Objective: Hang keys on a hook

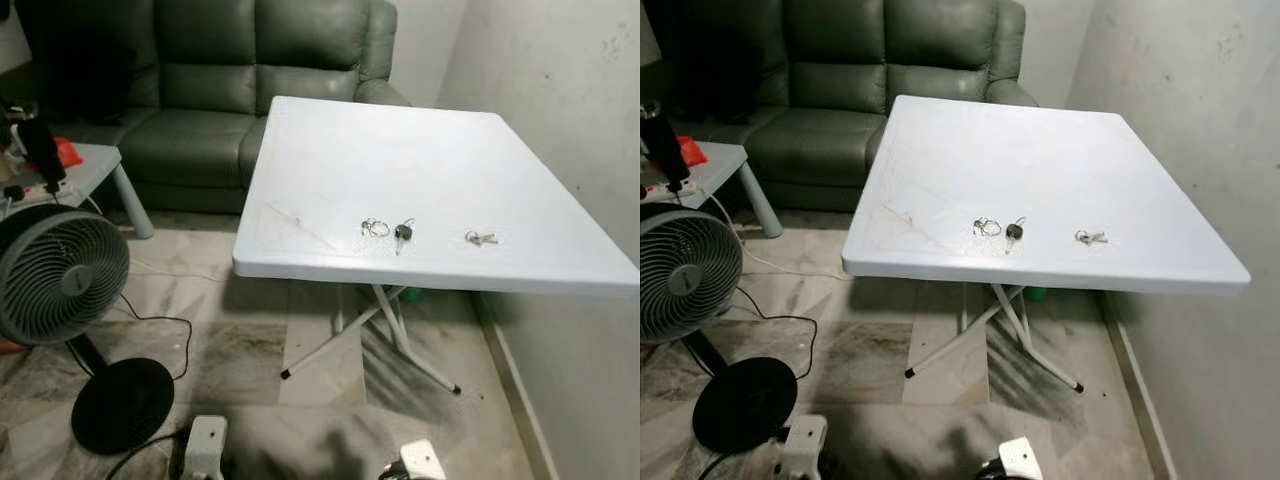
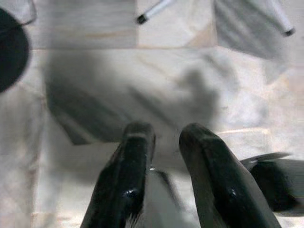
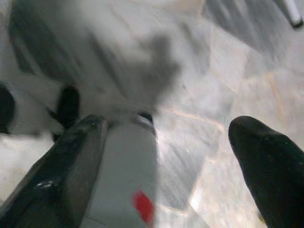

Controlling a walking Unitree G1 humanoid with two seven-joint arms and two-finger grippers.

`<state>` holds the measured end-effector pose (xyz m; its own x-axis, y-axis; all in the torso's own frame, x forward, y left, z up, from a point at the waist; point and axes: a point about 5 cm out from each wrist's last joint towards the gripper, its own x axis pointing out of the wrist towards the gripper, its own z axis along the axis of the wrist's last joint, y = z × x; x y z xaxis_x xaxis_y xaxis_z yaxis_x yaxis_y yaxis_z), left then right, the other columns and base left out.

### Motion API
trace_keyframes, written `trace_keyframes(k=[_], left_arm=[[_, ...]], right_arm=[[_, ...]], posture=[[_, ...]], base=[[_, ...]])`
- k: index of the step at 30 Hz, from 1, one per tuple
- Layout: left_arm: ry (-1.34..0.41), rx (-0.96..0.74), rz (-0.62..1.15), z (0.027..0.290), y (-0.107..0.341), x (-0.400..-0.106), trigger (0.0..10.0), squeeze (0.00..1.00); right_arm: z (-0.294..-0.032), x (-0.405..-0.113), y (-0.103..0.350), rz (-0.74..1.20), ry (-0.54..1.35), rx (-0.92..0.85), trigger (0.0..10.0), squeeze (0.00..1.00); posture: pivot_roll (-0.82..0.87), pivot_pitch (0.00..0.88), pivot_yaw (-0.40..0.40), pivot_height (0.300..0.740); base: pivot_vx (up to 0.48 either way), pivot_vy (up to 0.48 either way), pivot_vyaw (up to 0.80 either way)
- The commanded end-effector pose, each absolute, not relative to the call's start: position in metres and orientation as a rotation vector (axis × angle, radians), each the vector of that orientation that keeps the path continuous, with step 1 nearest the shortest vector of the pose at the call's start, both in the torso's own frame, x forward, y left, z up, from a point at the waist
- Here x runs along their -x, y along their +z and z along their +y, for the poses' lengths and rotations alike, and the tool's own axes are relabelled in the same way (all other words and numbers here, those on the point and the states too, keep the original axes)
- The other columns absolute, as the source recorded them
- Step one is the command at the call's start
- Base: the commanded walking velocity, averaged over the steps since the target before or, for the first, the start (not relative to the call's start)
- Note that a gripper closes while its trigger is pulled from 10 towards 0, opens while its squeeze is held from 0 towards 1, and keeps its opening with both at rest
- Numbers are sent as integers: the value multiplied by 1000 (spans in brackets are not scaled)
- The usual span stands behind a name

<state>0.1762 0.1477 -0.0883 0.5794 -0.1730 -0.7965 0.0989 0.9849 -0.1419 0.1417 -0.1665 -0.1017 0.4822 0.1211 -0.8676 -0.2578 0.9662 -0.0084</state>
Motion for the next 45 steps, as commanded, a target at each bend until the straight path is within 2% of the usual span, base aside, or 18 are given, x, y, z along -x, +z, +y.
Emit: trace_keyframes(k=[1, 10, 20, 26, 29, 34, 38, 45], left_arm=[[-152, 71, 947, 155, -89, -174, 10000, 0], [-155, 59, 878, 155, -83, -185, 10000, 0], [-221, 124, 572, 144, -39, -247, 10000, 0], [-255, 143, 380, 140, -12, -272, 10000, 0], [-244, 153, 240, 143, 9, -284, 10000, 0], [-229, 179, 115, 146, 33, -291, 10000, 0], [-206, 178, -4, 149, 64, -296, 10000, 0], [-173, 181, -141, 169, 126, -293, 10000, 0]], right_arm=[[-163, -150, -99, 1019, 227, 129, 10000, 0], [-162, -163, -93, 953, 256, 158, 10000, 0], [-162, -235, -47, 611, 269, 54, 10000, 0], [-159, -264, -15, 378, 297, 36, 10000, 0], [-156, -278, 4, 260, 273, -33, 10000, 0], [-154, -287, 25, 146, 254, -79, 10000, 0], [-148, -290, 54, 5, 319, -78, 10000, 0], [-149, -289, 108, -188, 346, 24, 10000, 0]], posture=[[-6, 0, -61, 740], [-11, 0, -59, 740], [-13, 0, -58, 740], [-19, 0, -57, 740], [-26, 0, -55, 740], [-28, 0, -57, 740], [-28, 0, -57, 740], [-32, 0, -58, 740]], base=[[0, 0, 0], [0, 0, 0], [0, 0, 0], [0, 0, 0], [0, 0, 0], [0, 0, 0], [0, 0, 0], [0, 0, 0]])
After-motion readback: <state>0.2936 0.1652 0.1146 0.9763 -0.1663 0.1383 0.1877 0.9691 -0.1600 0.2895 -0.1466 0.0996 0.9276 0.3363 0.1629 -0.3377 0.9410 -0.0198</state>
